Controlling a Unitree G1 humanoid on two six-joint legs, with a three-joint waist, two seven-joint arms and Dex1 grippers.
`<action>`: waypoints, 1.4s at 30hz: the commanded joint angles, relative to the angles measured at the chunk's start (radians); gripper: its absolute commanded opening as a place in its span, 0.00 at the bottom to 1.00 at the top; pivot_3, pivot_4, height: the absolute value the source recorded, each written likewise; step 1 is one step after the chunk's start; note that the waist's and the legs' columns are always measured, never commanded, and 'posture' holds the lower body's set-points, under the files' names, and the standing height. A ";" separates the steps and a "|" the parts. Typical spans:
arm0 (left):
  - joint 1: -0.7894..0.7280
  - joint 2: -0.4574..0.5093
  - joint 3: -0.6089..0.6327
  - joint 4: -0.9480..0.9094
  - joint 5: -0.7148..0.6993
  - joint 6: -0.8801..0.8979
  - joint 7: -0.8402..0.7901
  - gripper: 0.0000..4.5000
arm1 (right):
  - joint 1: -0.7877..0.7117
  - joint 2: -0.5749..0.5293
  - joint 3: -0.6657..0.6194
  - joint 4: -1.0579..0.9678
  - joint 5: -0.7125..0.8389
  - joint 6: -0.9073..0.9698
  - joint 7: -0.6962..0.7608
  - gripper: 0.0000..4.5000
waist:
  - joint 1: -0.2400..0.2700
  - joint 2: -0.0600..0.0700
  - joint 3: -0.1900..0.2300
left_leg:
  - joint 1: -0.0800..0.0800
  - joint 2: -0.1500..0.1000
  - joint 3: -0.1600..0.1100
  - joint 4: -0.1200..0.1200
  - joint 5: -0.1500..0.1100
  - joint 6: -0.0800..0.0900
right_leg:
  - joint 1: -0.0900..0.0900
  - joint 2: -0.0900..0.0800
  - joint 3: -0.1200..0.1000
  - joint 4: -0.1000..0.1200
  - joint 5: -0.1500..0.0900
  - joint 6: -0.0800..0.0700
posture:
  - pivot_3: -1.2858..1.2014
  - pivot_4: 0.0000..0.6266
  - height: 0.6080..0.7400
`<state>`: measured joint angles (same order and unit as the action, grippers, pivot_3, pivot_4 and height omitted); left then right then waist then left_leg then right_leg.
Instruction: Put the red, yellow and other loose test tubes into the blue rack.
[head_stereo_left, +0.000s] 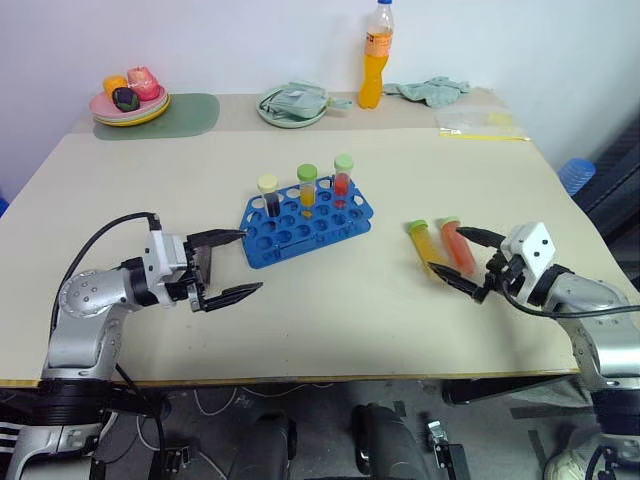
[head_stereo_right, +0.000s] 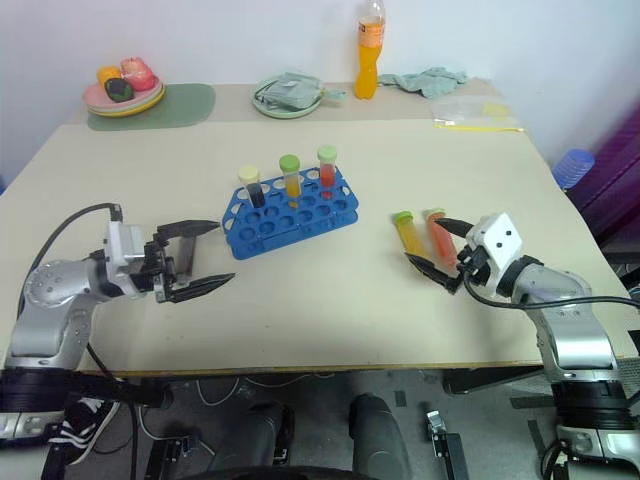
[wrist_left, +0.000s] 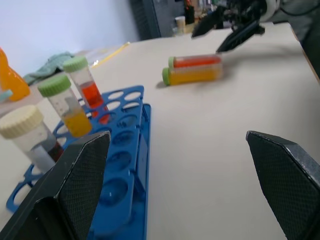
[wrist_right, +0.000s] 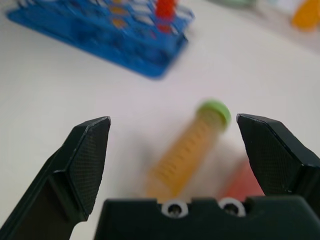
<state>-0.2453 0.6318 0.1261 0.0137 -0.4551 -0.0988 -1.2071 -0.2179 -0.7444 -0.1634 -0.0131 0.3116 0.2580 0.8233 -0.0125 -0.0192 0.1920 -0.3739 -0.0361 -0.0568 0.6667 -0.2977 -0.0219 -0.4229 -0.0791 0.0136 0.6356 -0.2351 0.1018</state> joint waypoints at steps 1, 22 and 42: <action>-0.011 -0.013 -0.011 -0.031 0.014 -0.025 0.024 1.00 | -0.102 -0.020 -0.048 0.001 0.024 0.125 -0.068 1.00 | -0.004 0.000 0.000 | 0.000 0.000 0.000 0.000 0.000 0.000 | 0.000 0.000 0.000 0.000 0.000 0.000 | 0.52 0.24 1.00; 0.010 -0.019 -0.004 -0.025 0.010 -0.072 0.017 1.00 | -0.870 -0.057 0.298 0.447 -0.052 1.211 -0.245 1.00 | -0.003 0.005 0.001 | -0.006 0.000 0.001 -0.001 -0.001 0.001 | -0.007 0.000 0.001 -0.002 0.000 -0.001 | 0.52 0.24 1.00; 0.157 0.003 0.019 -0.207 -0.010 -0.039 0.096 1.00 | -0.939 0.074 0.469 0.772 -0.182 1.086 -0.233 0.45 | -0.005 0.005 0.000 | -0.017 -0.001 0.003 0.001 0.000 0.001 | -0.016 -0.001 0.002 -0.002 0.004 0.003 | 0.52 0.24 1.00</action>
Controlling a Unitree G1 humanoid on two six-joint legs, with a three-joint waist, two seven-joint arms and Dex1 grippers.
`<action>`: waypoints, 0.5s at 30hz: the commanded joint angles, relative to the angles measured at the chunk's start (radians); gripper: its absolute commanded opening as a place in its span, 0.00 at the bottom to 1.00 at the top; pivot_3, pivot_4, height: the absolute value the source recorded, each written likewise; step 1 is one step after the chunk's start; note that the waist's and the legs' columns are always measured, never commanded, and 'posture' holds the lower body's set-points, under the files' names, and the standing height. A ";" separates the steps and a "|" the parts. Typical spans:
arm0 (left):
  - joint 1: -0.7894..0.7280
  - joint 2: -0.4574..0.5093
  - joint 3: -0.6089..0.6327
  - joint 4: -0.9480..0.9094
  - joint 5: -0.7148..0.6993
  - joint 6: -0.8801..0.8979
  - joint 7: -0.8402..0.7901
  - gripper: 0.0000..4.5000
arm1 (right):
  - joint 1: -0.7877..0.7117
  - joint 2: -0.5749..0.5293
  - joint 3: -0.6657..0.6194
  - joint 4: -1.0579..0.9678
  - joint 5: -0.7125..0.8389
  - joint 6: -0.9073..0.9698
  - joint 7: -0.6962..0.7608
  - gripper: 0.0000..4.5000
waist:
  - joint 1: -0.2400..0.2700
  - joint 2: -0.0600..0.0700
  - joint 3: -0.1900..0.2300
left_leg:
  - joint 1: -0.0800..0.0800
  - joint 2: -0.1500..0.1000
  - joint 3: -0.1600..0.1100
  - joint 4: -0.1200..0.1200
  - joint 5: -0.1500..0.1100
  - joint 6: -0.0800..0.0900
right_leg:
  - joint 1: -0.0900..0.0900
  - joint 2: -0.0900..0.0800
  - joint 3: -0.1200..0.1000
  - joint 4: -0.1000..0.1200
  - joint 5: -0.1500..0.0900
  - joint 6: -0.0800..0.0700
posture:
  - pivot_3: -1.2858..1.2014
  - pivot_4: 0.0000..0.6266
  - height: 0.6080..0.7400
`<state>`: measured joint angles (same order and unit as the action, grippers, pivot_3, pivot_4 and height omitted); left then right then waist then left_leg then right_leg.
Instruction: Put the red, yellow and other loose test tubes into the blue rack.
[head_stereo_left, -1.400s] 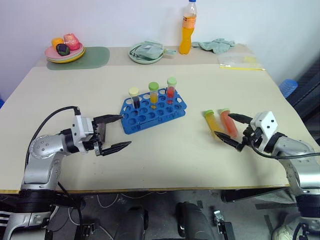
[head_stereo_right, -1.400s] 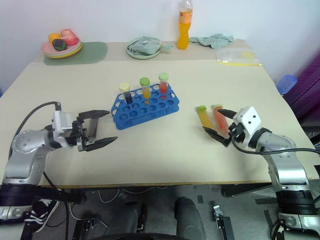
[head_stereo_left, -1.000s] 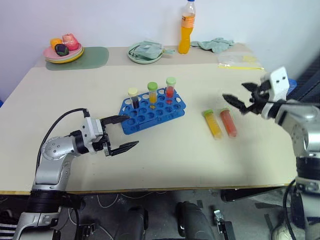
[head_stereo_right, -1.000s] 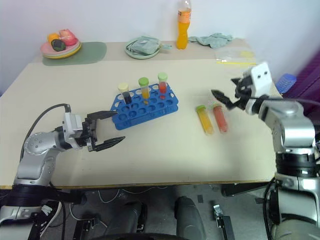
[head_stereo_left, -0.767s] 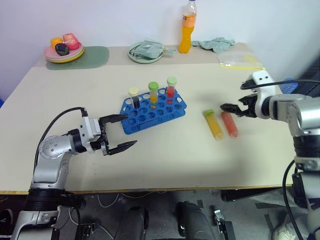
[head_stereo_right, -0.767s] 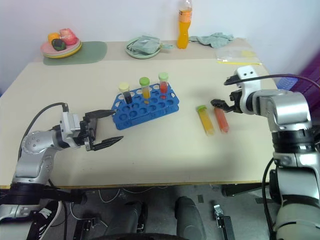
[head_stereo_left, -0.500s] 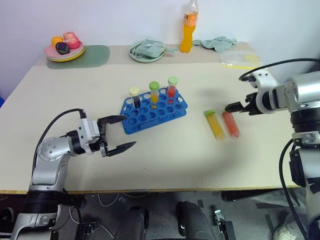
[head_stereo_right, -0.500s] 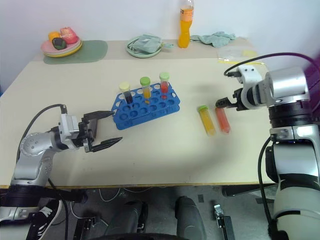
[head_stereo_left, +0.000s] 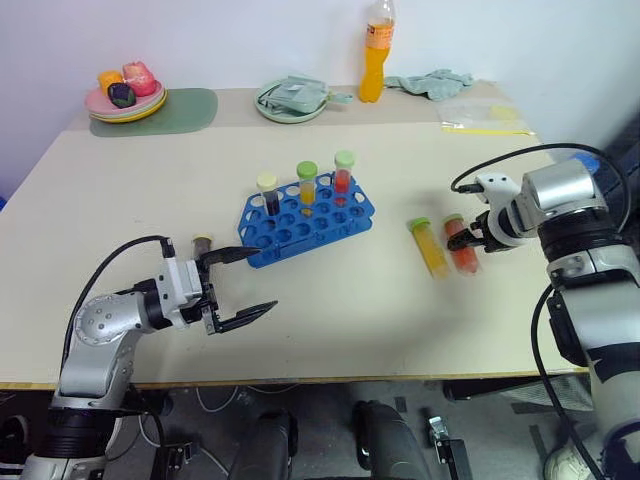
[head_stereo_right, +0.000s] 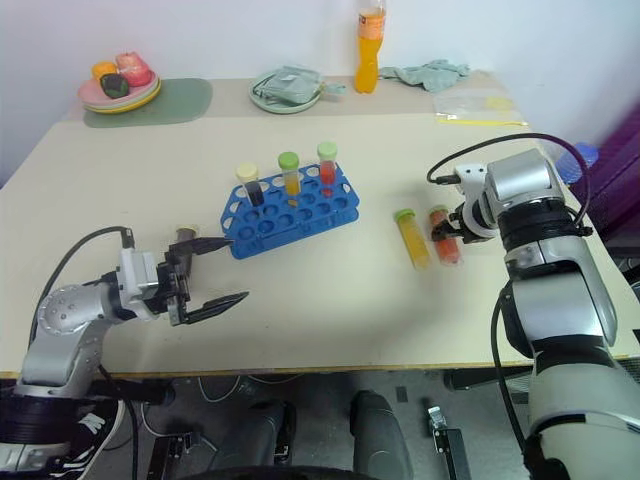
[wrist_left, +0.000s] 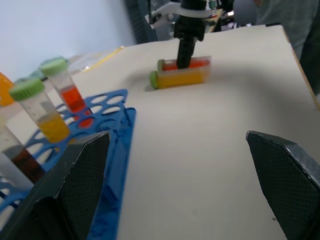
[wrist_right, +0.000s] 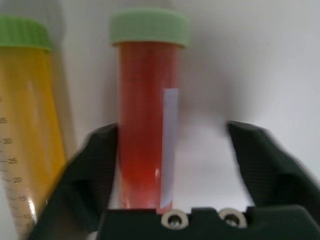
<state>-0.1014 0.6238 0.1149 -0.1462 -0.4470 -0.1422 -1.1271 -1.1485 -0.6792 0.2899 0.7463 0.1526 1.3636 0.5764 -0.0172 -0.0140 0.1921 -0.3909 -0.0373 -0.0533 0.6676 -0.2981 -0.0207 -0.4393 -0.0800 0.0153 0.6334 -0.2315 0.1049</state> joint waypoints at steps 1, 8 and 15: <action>0.019 0.016 0.032 -0.055 -0.020 0.010 0.020 1.00 | -0.005 0.012 0.017 0.009 -0.031 -0.030 0.013 0.34 | -0.001 0.000 0.000 | 0.000 0.000 0.000 0.000 0.000 0.000 | 0.000 0.000 0.000 0.000 0.000 0.000 | 0.52 0.24 1.00; 0.018 0.030 0.040 -0.068 -0.021 0.024 0.030 1.00 | -0.002 0.033 -0.141 -0.086 -0.037 -0.284 -0.067 0.17 | -0.004 0.000 0.000 | 0.001 0.000 0.000 0.000 0.000 0.000 | 0.000 0.001 0.000 0.000 0.001 -0.001 | 0.52 0.24 1.00; -0.016 0.041 0.054 -0.052 -0.035 0.033 0.027 1.00 | 0.375 0.163 -0.433 -0.703 0.139 -0.815 -0.052 0.17 | 0.004 0.000 -0.001 | -0.001 0.002 -0.001 -0.001 0.000 0.000 | -0.001 0.002 0.000 -0.001 0.001 -0.001 | 0.52 0.24 1.00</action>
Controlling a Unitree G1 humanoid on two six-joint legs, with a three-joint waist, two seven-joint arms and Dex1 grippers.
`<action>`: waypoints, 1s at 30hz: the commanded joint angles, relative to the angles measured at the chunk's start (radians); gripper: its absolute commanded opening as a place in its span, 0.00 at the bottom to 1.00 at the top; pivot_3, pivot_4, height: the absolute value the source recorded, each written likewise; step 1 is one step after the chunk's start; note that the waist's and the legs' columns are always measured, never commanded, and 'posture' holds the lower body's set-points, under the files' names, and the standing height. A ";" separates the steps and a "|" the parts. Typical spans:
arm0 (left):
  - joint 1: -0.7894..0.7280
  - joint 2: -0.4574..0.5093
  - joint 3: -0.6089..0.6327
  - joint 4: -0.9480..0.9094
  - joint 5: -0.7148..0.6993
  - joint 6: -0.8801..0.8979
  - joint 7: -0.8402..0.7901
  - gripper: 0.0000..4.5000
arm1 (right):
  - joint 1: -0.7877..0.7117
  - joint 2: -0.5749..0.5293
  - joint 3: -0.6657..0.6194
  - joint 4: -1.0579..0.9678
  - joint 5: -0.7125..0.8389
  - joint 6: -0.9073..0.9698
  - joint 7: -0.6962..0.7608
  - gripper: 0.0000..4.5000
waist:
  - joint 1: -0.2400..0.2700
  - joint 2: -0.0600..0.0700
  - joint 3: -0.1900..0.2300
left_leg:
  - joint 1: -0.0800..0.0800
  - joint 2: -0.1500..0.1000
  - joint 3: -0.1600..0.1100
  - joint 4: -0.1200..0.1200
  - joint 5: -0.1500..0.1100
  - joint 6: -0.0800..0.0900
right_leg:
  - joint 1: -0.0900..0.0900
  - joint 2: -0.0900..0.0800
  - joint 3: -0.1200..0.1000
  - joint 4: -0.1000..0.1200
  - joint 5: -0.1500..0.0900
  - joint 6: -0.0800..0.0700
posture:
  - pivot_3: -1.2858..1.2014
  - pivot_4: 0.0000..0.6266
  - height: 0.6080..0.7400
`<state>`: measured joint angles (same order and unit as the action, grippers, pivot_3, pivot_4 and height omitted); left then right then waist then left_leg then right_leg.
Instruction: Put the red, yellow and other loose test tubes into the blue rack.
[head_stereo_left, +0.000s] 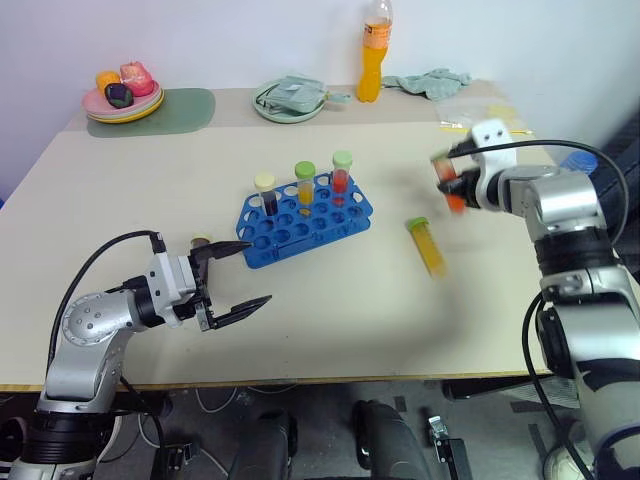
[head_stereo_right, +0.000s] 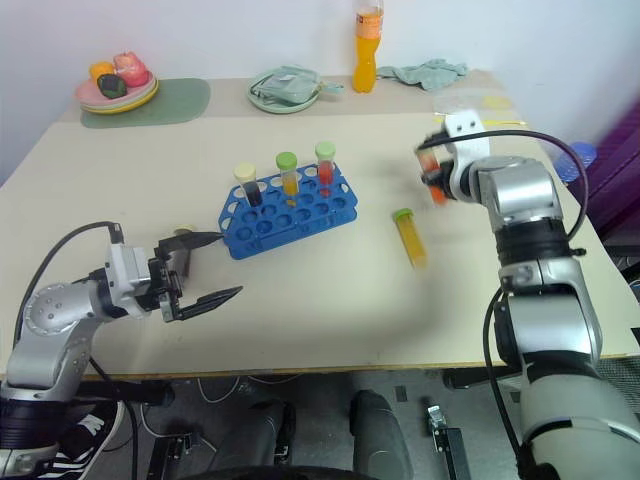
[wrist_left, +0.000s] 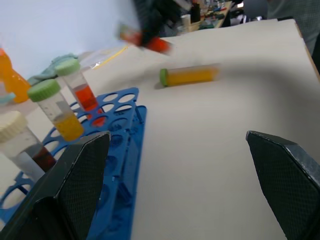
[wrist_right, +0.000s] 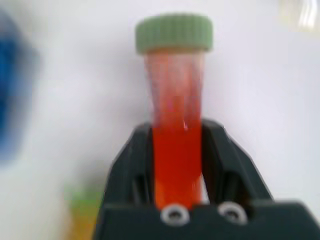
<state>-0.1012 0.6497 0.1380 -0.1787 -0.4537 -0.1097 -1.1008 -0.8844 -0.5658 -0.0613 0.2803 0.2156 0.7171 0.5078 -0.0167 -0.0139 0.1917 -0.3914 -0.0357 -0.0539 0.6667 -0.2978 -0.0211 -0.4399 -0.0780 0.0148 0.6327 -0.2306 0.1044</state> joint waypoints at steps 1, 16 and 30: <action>-0.023 0.016 0.035 -0.013 -0.036 0.005 -0.001 1.00 | 0.176 0.096 -0.099 -0.333 0.113 -0.212 0.021 0.17 | 0.005 0.000 0.000 | 0.000 0.000 -0.001 0.000 0.000 0.000 | 0.000 0.000 0.000 0.000 0.000 0.000 | 0.52 0.24 1.00; -0.152 0.038 0.028 0.132 -0.039 0.001 -0.084 1.00 | 0.305 0.554 0.110 0.005 -0.126 -0.934 -0.206 0.17 | -0.026 0.000 0.000 | 0.004 -0.001 -0.001 0.001 0.003 -0.004 | 0.002 0.001 0.001 0.004 0.002 -0.001 | 0.52 0.24 1.00; -0.113 0.066 0.051 0.074 -0.050 0.027 -0.070 1.00 | 0.210 0.567 0.077 0.360 -0.150 -1.123 -0.249 0.17 | -0.029 0.000 0.000 | 0.004 0.000 -0.001 0.000 0.003 -0.004 | 0.001 0.001 0.001 0.004 0.002 -0.002 | 0.52 0.24 1.00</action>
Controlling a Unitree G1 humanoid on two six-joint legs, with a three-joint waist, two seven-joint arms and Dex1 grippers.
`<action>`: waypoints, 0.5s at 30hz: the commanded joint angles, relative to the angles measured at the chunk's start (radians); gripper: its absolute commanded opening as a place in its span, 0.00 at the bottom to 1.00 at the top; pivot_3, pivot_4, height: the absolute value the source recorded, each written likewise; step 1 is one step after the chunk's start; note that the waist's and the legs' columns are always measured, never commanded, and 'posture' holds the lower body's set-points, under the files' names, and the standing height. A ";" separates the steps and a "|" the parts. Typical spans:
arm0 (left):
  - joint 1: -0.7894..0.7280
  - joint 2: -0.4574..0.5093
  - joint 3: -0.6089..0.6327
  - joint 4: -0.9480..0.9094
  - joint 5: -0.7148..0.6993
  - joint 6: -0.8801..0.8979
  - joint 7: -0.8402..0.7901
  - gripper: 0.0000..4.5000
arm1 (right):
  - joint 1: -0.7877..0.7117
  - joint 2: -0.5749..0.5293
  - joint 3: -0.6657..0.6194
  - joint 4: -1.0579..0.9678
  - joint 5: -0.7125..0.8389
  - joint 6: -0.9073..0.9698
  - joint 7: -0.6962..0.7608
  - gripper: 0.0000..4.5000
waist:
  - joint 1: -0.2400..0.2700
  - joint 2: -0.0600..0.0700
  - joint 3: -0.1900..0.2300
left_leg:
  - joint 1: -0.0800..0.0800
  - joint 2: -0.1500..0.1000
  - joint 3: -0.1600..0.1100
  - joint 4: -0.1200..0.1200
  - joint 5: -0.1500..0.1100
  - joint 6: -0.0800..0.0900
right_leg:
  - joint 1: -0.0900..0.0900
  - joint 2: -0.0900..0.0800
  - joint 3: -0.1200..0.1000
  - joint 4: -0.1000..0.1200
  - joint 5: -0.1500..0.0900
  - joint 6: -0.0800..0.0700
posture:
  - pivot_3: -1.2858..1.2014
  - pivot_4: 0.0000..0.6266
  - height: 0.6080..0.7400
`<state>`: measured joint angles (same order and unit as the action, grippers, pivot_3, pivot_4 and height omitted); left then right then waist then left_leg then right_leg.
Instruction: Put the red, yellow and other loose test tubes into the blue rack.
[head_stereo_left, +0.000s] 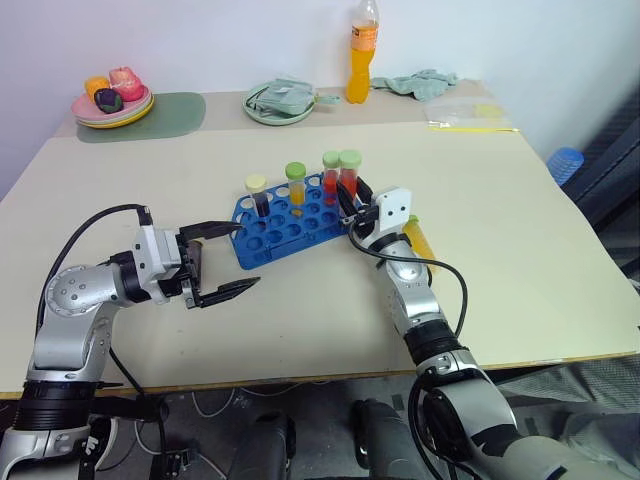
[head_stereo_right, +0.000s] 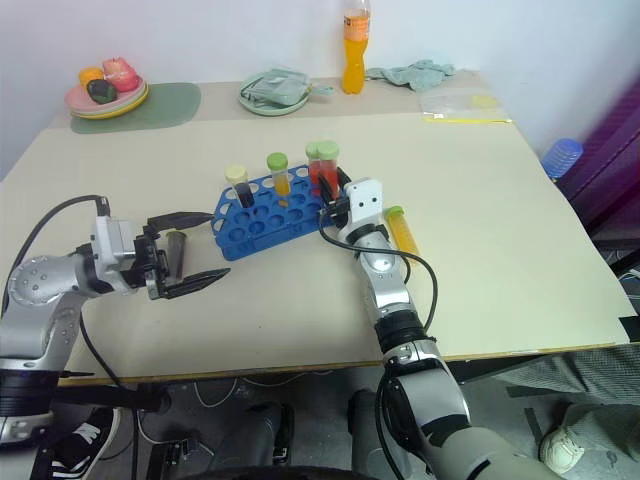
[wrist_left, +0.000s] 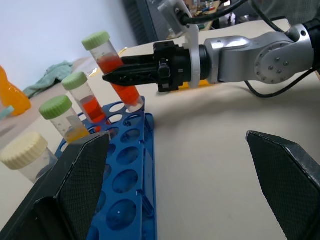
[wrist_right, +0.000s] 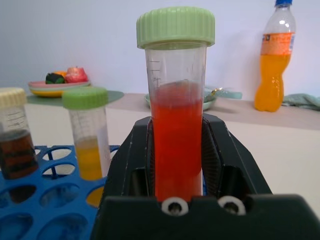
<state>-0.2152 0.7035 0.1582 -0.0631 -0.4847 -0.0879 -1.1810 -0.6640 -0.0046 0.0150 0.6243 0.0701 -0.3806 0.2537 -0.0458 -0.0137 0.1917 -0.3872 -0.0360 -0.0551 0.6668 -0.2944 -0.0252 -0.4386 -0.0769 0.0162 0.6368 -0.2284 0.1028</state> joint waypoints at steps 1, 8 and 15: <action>0.001 0.013 0.031 -0.041 -0.019 0.005 0.010 1.00 | -0.013 0.009 0.004 0.025 -0.007 -0.032 0.007 0.17 | 0.000 0.000 0.000 | 0.000 0.000 0.000 0.000 0.000 0.000 | 0.000 0.000 0.000 0.000 0.000 0.000 | 0.52 0.24 1.00; -0.003 0.013 0.037 -0.041 -0.019 0.013 0.010 1.00 | -0.065 0.031 0.001 0.125 -0.012 -0.066 0.008 0.17 | -0.002 0.000 0.000 | 0.000 0.000 0.000 0.000 0.000 0.000 | 0.000 0.000 0.000 0.001 0.000 0.000 | 0.52 0.24 1.00; 0.012 0.016 0.046 -0.061 -0.020 0.022 0.017 1.00 | -0.082 0.035 -0.075 0.142 0.128 -0.025 0.136 0.59 | -0.004 0.000 0.000 | 0.001 0.000 0.000 0.000 0.000 0.000 | 0.000 0.000 0.000 0.001 0.000 0.000 | 0.52 0.24 1.00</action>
<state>-0.2074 0.7038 0.1742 -0.0922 -0.4890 -0.0673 -1.1716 -0.7342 0.0215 -0.0459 0.7975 0.1653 -0.4056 0.3644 -0.0495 -0.0136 0.1917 -0.3866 -0.0355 -0.0551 0.6669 -0.2942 -0.0255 -0.4386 -0.0767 0.0165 0.6379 -0.2284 0.1028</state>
